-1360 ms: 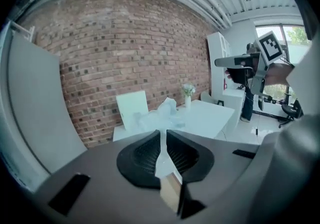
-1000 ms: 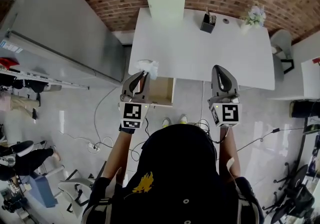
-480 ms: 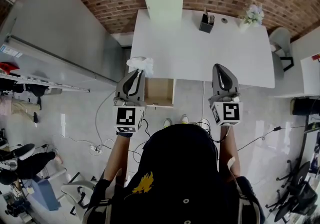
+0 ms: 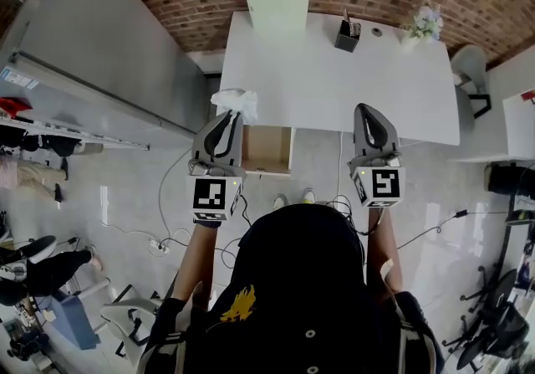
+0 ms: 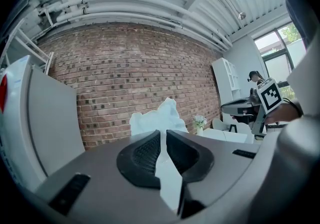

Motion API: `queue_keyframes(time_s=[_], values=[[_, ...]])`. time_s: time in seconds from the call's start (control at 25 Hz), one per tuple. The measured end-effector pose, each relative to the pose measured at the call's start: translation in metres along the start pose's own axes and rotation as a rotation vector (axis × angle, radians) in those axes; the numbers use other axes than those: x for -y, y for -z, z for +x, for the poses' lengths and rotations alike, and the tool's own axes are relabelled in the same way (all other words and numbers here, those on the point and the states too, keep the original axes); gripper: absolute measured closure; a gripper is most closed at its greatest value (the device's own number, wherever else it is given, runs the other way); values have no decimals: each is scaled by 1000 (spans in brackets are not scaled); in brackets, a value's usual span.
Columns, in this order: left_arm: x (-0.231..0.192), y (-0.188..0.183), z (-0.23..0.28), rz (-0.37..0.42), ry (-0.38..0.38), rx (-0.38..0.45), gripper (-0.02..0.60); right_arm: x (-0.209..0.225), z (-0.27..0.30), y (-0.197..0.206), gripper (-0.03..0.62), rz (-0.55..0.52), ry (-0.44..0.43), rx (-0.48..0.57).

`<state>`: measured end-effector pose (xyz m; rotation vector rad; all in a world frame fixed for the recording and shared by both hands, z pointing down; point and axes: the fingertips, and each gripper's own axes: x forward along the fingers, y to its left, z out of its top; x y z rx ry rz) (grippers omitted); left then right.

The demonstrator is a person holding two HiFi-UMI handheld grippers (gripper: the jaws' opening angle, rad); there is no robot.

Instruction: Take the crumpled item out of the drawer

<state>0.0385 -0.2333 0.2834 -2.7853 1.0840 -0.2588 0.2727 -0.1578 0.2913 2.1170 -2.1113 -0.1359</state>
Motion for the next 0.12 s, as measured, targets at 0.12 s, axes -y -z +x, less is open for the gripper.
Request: queue_keyframes(time_s=[0.12], values=[[-2, 3, -4, -2, -3, -4, 531, -3, 1, 1, 566, -11, -8, -6]])
